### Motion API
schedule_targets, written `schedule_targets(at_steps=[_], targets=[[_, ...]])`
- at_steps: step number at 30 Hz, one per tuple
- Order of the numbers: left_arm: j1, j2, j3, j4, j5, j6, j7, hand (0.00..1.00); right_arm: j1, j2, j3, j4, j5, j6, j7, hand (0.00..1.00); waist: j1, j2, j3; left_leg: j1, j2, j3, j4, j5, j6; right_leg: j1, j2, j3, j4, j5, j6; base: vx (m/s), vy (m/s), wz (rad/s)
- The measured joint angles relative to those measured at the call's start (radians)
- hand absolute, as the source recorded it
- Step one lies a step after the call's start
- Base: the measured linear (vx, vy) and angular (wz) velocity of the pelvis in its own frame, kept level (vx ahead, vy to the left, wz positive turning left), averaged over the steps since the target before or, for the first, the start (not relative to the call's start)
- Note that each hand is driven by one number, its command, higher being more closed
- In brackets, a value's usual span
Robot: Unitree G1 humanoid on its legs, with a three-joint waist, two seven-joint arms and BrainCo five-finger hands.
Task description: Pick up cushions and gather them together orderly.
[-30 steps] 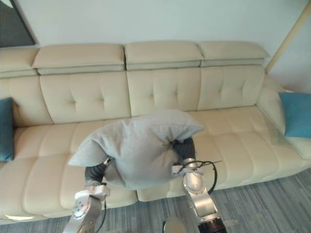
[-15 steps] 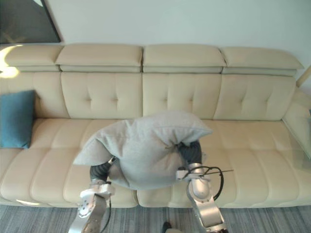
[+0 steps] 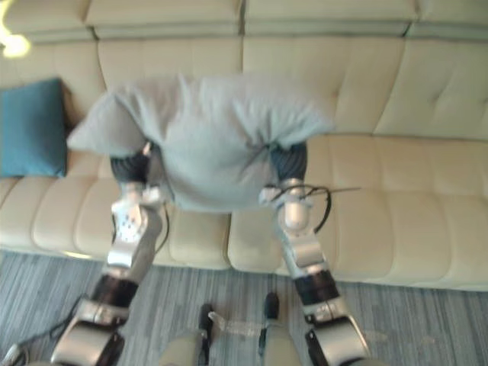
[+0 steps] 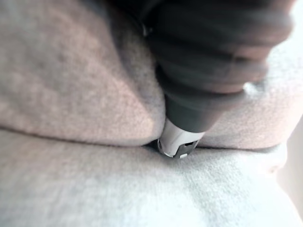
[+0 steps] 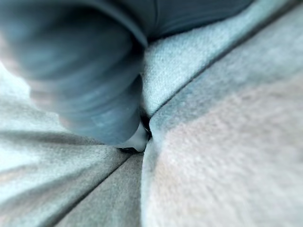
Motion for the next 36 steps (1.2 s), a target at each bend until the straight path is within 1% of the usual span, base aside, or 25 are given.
schedule_targets(at_steps=[2, 5, 8, 10, 12, 13, 15, 18, 19, 22, 23, 24, 27, 28, 29, 31, 32, 33, 34, 35, 36], targets=[[-0.151, 0.015, 0.007, 0.096, 0.000, 0.000, 0.003, 1.00, -0.107, 0.001, -0.039, 0.041, 0.024, -0.013, -0.029, 1.00, -0.002, 0.013, 0.045, -0.017, -0.003, 0.002, -0.045, 0.041, -0.010, -0.048, -0.001, 0.002, 0.017, 0.003, -0.004, -0.04, -0.041, 0.04], [-0.299, 0.016, 0.032, 0.190, -0.006, 0.001, 0.001, 1.00, -0.208, 0.001, -0.081, 0.076, 0.045, -0.023, -0.054, 1.00, -0.003, 0.028, 0.070, -0.071, -0.006, 0.012, -0.080, 0.078, -0.019, -0.134, -0.003, 0.008, 0.042, 0.009, -0.009, -0.02, -0.022, -0.01], [-0.411, 0.009, 0.060, 0.251, -0.015, 0.004, -0.001, 1.00, -0.305, 0.000, -0.122, 0.118, 0.103, -0.033, -0.063, 1.00, -0.006, 0.054, 0.122, -0.102, -0.005, 0.021, -0.095, 0.093, -0.026, -0.183, -0.003, 0.012, 0.061, 0.011, -0.011, 0.00, -0.021, -0.04], [-0.462, 0.004, 0.069, 0.275, -0.015, 0.004, -0.002, 1.00, -0.352, 0.000, -0.152, 0.142, 0.120, -0.039, -0.065, 1.00, -0.006, 0.066, 0.140, -0.137, -0.003, 0.026, -0.096, 0.101, -0.036, -0.221, -0.001, 0.014, 0.064, 0.011, -0.011, 0.00, 0.000, 0.00], [-0.501, 0.004, 0.085, 0.292, -0.015, 0.007, -0.004, 1.00, -0.389, 0.000, -0.162, 0.154, 0.139, -0.041, -0.066, 1.00, -0.005, 0.070, 0.146, -0.175, 0.000, 0.030, -0.098, 0.104, -0.039, -0.268, 0.003, 0.022, 0.078, 0.010, -0.011, 0.00, -0.015, 0.02], [-0.519, 0.004, 0.093, 0.295, -0.016, 0.009, -0.005, 1.00, -0.412, 0.000, -0.172, 0.155, 0.140, -0.041, -0.066, 1.00, -0.005, 0.074, 0.160, -0.187, 0.000, 0.032, -0.112, 0.118, -0.050, -0.288, 0.003, 0.025, 0.086, 0.010, -0.011, 0.00, -0.028, 0.06], [-0.548, 0.004, 0.109, 0.295, -0.015, 0.009, -0.011, 1.00, -0.459, -0.004, -0.188, 0.161, 0.140, -0.041, -0.066, 1.00, -0.004, 0.086, 0.189, -0.209, 0.000, 0.035, -0.131, 0.138, -0.051, -0.320, 0.004, 0.025, 0.098, 0.004, -0.014, 0.00, -0.037, 0.12], [-0.571, 0.003, 0.143, 0.297, -0.015, 0.009, -0.022, 1.00, -0.528, -0.021, -0.188, 0.198, 0.140, -0.043, -0.066, 1.00, -0.004, 0.086, 0.206, -0.260, -0.005, 0.041, -0.145, 0.155, -0.055, -0.394, 0.004, 0.029, 0.133, -0.008, -0.016, -0.02, -0.049, 0.11], [-0.577, 0.003, 0.153, 0.298, -0.015, 0.009, -0.024, 0.00, -0.545, -0.023, -0.188, 0.199, 0.140, -0.043, -0.066, 0.00, -0.003, 0.086, 0.212, -0.275, -0.006, 0.041, -0.160, 0.168, -0.054, -0.420, 0.004, 0.029, 0.142, -0.010, -0.018, -0.02, -0.056, 0.11], [-0.593, -0.012, 0.198, 0.320, -0.015, 0.003, -0.032, 0.00, -0.570, -0.039, -0.188, 0.203, 0.140, -0.049, -0.062, 0.00, -0.007, 0.086, 0.268, -0.284, -0.005, 0.041, -0.180, 0.183, -0.057, -0.446, 0.003, 0.026, 0.161, -0.016, -0.023, -0.01, -0.057, 0.08], [-0.594, -0.023, 0.228, 0.320, -0.015, -0.005, -0.038, 0.00, -0.580, -0.041, -0.188, 0.197, 0.139, -0.065, -0.055, 0.00, -0.007, 0.086, 0.269, -0.297, -0.009, 0.041, -0.181, 0.185, -0.055, -0.466, 0.000, 0.028, 0.175, -0.022, -0.021, -0.01, -0.048, 0.12], [-0.598, -0.022, 0.250, 0.322, -0.015, -0.013, -0.043, 0.00, -0.598, -0.048, -0.188, 0.195, 0.139, -0.071, -0.052, 0.00, -0.009, 0.086, 0.270, -0.304, -0.012, 0.041, -0.181, 0.186, -0.055, -0.476, -0.003, 0.029, 0.185, -0.027, -0.020, 0.00, -0.045, 0.10], [-0.606, -0.021, 0.308, 0.346, -0.055, -0.019, -0.060, 0.00, -0.629, -0.062, -0.191, 0.195, 0.139, -0.074, -0.043, 0.00, -0.010, 0.084, 0.271, -0.304, -0.020, 0.043, -0.195, 0.192, -0.054, -0.495, -0.011, 0.033, 0.208, -0.042, -0.017, 0.01, -0.060, 0.09], [-0.602, 0.001, 0.369, 0.399, -0.095, -0.017, -0.097, 0.00, -0.630, -0.095, -0.212, 0.194, 0.140, -0.093, -0.029, 0.00, -0.018, 0.083, 0.271, -0.308, -0.025, 0.044, -0.196, 0.192, -0.054, -0.502, -0.023, 0.036, 0.218, -0.052, -0.011, 0.04, -0.098, 0.11], [-0.601, 0.018, 0.372, 0.419, -0.110, -0.005, -0.100, 0.00, -0.630, -0.104, -0.222, 0.195, 0.143, -0.094, -0.021, 0.00, -0.018, 0.083, 0.272, -0.308, -0.027, 0.047, -0.196, 0.192, -0.054, -0.502, -0.024, 0.037, 0.218, -0.052, -0.011, 0.04, -0.094, 0.10], [-0.600, 0.025, 0.382, 0.439, -0.126, 0.007, -0.102, 0.00, -0.633, -0.118, -0.224, 0.202, 0.161, -0.095, -0.020, 0.00, -0.018, 0.082, 0.272, -0.308, -0.027, 0.048, -0.196, 0.192, -0.054, -0.502, -0.025, 0.037, 0.218, -0.052, -0.011, 0.02, -0.043, 0.01], [-0.592, 0.036, 0.405, 0.441, -0.132, 0.021, -0.111, 0.00, -0.649, -0.138, -0.221, 0.235, 0.176, -0.097, -0.014, 0.00, -0.021, 0.081, 0.273, -0.309, -0.027, 0.048, -0.196, 0.192, -0.053, -0.502, -0.025, 0.035, 0.217, -0.052, -0.011, 0.01, -0.045, 0.00], [-0.582, 0.048, 0.421, 0.440, -0.132, 0.024, -0.117, 0.00, -0.660, -0.158, -0.220, 0.258, 0.181, -0.095, -0.007, 0.00, -0.023, 0.081, 0.273, -0.308, -0.027, 0.048, -0.196, 0.192, -0.053, -0.502, -0.025, 0.034, 0.217, -0.051, -0.011, 0.01, -0.056, -0.02], [-0.564, 0.076, 0.443, 0.440, -0.157, 0.024, -0.122, 0.00, -0.671, -0.190, -0.227, 0.275, 0.222, -0.093, 0.008, 0.00, -0.025, 0.080, 0.273, -0.305, -0.026, 0.050, -0.196, 0.192, -0.053, -0.500, -0.024, 0.036, 0.217, -0.051, -0.011, 0.00, -0.060, -0.05], [-0.539, 0.118, 0.475, 0.443, -0.209, 0.025, -0.131, 0.00, -0.677, -0.234, -0.230, 0.284, 0.286, -0.092, 0.025, 0.00, -0.028, 0.079, 0.274, -0.301, -0.025, 0.053, -0.196, 0.192, -0.053, -0.497, -0.023, 0.036, 0.217, -0.050, -0.012, 0.00, -0.051, -0.07], [-0.525, 0.143, 0.495, 0.443, -0.230, 0.025, -0.138, 0.00, -0.680, -0.261, -0.231, 0.297, 0.313, -0.093, 0.033, 0.00, -0.030, 0.076, 0.276, -0.296, -0.024, 0.056, -0.196, 0.192, -0.053, -0.492, -0.022, 0.036, 0.216, -0.049, -0.012, 0.00, -0.041, -0.11]])
